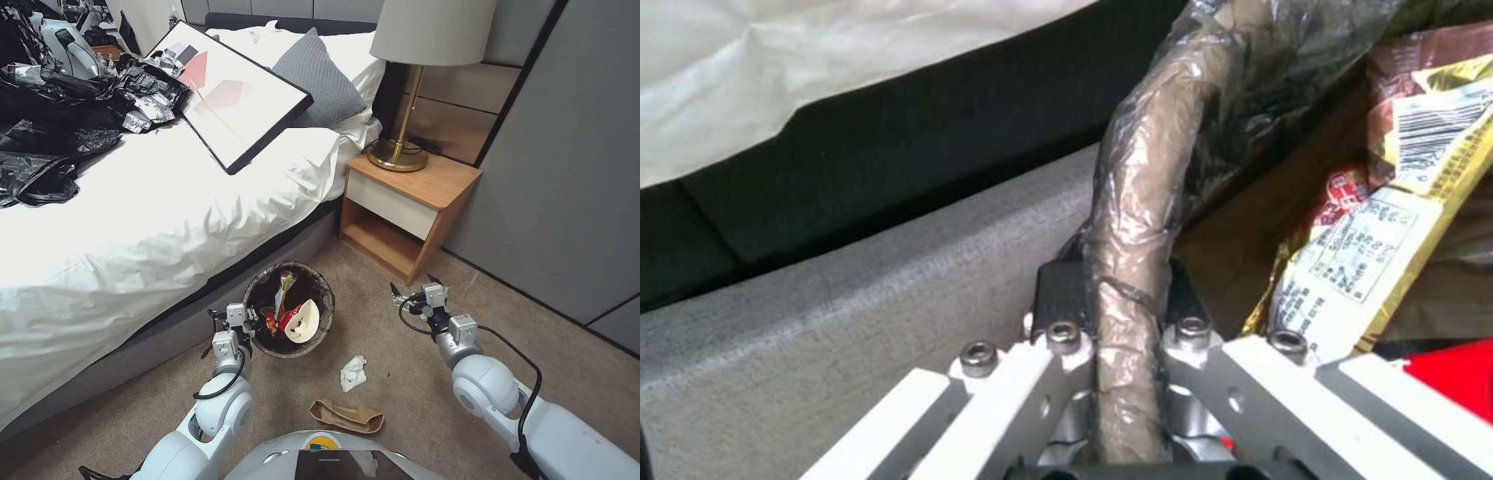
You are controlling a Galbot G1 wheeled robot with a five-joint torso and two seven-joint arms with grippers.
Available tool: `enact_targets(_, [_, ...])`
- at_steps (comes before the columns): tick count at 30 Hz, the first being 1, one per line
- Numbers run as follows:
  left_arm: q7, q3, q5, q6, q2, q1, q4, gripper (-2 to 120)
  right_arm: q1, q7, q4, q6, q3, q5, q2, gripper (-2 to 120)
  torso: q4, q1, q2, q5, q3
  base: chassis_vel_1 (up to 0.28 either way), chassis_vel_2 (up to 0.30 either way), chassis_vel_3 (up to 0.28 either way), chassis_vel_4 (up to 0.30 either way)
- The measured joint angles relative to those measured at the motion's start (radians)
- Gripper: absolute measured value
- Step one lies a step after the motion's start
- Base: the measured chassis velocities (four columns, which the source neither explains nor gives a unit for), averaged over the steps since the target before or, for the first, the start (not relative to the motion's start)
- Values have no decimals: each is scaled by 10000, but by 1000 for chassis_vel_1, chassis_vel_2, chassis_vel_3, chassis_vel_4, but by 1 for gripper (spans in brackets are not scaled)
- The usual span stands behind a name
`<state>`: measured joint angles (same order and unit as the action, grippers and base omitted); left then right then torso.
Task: Pick up the trash bin, then pick up the garbage from the floor and place it into the trash bin.
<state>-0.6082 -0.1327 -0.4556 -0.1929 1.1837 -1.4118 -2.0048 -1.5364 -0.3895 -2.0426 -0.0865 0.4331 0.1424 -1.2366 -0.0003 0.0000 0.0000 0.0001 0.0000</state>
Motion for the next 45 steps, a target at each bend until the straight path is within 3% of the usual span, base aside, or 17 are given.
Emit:
enact_targets(1, [0, 0, 0, 0, 0, 0, 0, 2, 0, 0, 0, 0, 0, 0, 0, 100, 0, 0, 0, 0, 0, 0, 0, 0, 0])
enact_targets(3, [-12, -52, -17, 0, -84, -47, -52, 2, 127, -86, 9, 280, -297, 667, 1504, 100, 7, 0, 0, -2, 0, 0, 0, 0, 0])
enact_targets(5, [-11, -82, -28, 0, -127, -70, -63, 2, 330, -162, 58, 525, -571, 1320, 2523, 100, -2, 0, 0, 2, 0, 0, 0, 0, 0])
enact_targets(6, [-11, -82, -28, 0, -127, -70, -63, 2, 330, -162, 58, 525, -571, 1320, 2523, 100, -2, 0, 0, 2, 0, 0, 0, 0, 0])
enact_targets(7, [-21, -100, -28, 3, -134, -83, -71, 2, 453, -222, 94, 639, -710, 1654, 2911, 100, 8, 0, 0, 1, 1, 0, 0, 0, 0])
enact_targets(9, [-31, -111, -35, 3, -149, -107, -86, 2, 870, -346, 115, 1041, -1317, 2949, 3894, 100, 7, 0, 0, 1, 0, 0, 0, 0, 0])
enact_targets(10, [-31, -111, -35, 3, -149, -107, -86, 2, 870, -346, 115, 1041, -1317, 2949, 3894, 100, 7, 0, 0, 1, 0, 0, 0, 0, 0])
enact_targets(12, [-50, -139, -42, 3, -186, -124, -90, 2, 1344, -320, 287, 1314, -1981, 4029, 4850, 100, 4, 0, 0, 2, 0, 0, 0, 0, 0])
enact_targets(13, [-50, -139, -42, 3, -186, -124, -90, 2, 1344, -320, 287, 1314, -1981, 4029, 4850, 100, 4, 0, 0, 2, 0, 0, 0, 0, 0])
enact_targets(16, [-66, -185, -86, 3, -272, -132, -90, 2, 1817, 382, 744, 1379, -2782, 5053, 6141, 100, 3, 0, 0, 0, 1, 0, 0, 0, 0])
enact_targets(19, [-69, -214, -100, 15, -325, -149, -89, 2, 2025, 1068, 1009, 1379, -3234, 5438, 6789, 100, 3, 0, 0, -1, 1, 0, 0, 0, 0])
enact_targets(27, [-72, -266, -119, 50, -376, -149, -36, 2, 3103, 2585, 1839, 1106, -4528, 5288, 7128, 100, 5, 0, 0, -4, 1, 0, 0, 0, 0])
enact_targets(34, [-69, -299, -149, 59, -360, -54, 57, 2, 4856, 4204, 3302, -193, -6888, 4520, 6610, 100, 3, 0, 0, -2, 1, 0, 0, 0, 0])
enact_targets(45, [-64, -271, -160, 59, -246, 70, 172, 2, 5334, 4495, 4167, -420, -7956, 4060, 5943, 100, 3, 0, 0, -2, 0, 0, 0, 0, 0])
